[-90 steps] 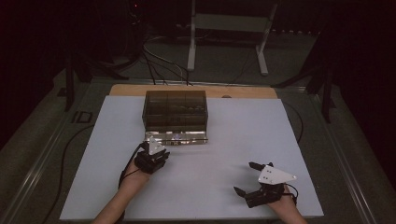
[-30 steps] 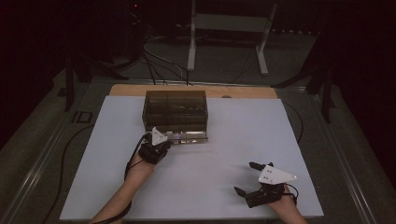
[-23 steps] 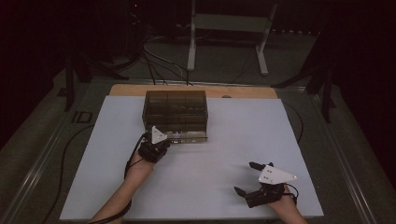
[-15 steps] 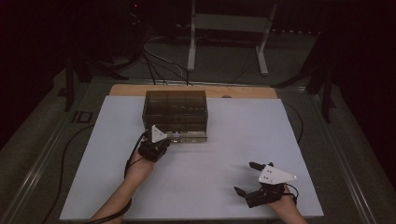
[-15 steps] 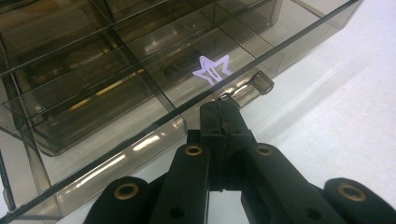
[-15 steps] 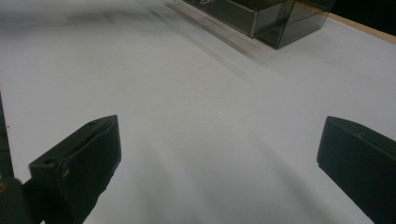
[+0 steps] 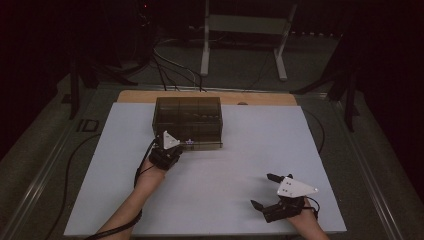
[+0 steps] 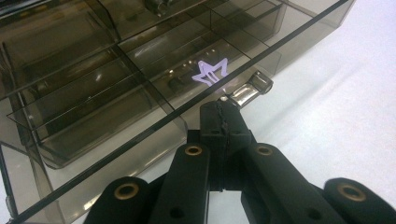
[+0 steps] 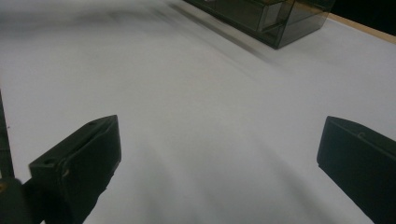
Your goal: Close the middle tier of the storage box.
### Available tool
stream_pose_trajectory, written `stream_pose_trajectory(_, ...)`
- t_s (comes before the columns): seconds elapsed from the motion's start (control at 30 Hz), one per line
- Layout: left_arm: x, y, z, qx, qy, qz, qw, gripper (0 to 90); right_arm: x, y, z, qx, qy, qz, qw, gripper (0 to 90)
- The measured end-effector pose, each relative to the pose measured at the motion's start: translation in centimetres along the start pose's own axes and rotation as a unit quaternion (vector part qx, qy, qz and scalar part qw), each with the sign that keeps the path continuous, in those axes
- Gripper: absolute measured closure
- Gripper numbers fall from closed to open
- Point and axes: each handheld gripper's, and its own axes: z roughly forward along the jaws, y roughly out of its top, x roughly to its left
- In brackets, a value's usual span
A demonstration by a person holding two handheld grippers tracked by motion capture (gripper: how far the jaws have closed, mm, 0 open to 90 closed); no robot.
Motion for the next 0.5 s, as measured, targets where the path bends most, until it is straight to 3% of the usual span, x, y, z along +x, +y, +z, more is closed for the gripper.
stream_pose_trajectory(0.5, 0.29, 0.58, 0.53, 0.002, 0.003, 0.0, 1.0, 90.0, -0.01, 0.0, -0.02, -0.001, 0.0, 0.001, 1.0, 0.4)
